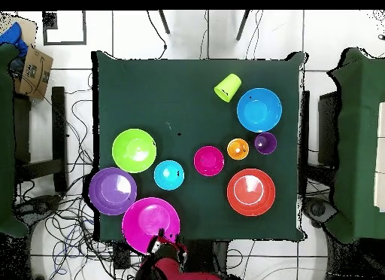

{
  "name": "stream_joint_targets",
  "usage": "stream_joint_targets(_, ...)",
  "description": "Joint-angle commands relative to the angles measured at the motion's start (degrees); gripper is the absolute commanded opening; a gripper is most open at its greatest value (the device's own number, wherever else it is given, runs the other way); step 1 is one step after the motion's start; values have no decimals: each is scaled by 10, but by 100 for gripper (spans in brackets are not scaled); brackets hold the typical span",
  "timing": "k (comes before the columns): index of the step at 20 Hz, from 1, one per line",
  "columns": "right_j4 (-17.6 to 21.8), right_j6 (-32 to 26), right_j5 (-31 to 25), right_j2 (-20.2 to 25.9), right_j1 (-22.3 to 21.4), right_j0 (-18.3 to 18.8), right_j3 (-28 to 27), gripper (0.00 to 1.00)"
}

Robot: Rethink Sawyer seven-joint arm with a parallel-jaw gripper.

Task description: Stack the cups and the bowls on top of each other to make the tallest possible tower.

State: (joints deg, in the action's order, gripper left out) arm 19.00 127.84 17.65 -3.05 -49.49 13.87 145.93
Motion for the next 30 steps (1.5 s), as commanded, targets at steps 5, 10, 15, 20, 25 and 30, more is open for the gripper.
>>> stream_joint_targets(5, 36, 57, 47, 63, 114, 20, -106, 100)
stream_joint_targets(10, 42, 61, 49, 67, 115, 26, -105, 100)
stream_joint_targets(15, 42, 78, 92, 69, 143, 32, -111, 100)
stream_joint_targets(20, 37, 73, 119, 57, 158, 21, -114, 100)
stream_joint_targets(25, 37, 70, 142, 57, 173, 20, -119, 100)
stream_joint_targets(30, 39, 67, 160, 55, 189, 21, -124, 100)
